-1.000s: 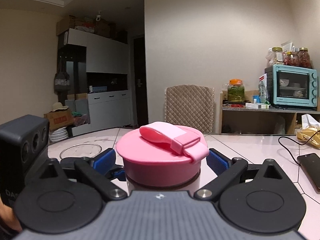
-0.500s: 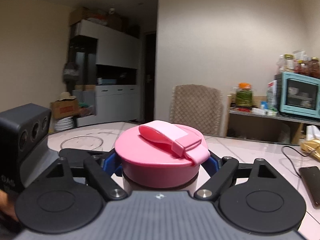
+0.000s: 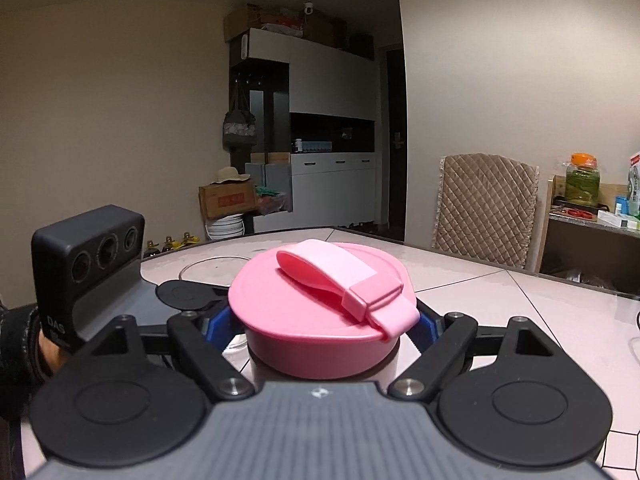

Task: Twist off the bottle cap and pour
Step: 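Regrip the pink cap with the right gripper and twist it, then twist the pink cap further with the right gripper until it loosens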

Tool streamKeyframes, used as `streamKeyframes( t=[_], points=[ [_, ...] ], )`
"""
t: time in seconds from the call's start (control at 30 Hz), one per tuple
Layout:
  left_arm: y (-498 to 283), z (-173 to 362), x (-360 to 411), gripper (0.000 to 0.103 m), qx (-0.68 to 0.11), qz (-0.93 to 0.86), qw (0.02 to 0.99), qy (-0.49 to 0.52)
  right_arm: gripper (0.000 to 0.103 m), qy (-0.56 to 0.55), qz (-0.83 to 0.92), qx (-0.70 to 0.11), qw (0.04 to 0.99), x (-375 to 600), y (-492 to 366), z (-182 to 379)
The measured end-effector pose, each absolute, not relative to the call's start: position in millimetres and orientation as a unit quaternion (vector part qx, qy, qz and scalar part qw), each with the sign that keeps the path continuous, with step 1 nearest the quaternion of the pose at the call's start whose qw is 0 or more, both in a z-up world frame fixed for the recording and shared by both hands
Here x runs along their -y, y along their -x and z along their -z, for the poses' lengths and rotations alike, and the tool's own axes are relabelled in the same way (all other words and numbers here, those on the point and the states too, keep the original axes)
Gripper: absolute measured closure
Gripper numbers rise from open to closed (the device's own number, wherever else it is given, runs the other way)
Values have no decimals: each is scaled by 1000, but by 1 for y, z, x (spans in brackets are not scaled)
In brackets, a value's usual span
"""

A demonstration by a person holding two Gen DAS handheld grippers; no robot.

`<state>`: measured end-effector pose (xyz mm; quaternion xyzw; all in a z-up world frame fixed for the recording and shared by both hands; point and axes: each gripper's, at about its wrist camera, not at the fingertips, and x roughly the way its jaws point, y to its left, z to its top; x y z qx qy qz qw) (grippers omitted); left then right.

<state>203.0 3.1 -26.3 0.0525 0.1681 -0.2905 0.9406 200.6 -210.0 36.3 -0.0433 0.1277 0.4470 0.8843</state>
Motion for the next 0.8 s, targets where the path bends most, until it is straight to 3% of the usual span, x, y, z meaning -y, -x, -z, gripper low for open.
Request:
streamKeyframes(
  t=[0.13, 0.8],
  points=[
    [-202, 26, -1, 13, -168, 290, 941, -53, 6, 30, -417, -124, 900, 207, -191, -36],
    [-201, 26, 0, 13, -168, 290, 941, -53, 6, -4, -299, -97, 949, 183, -166, -23]
  ],
)
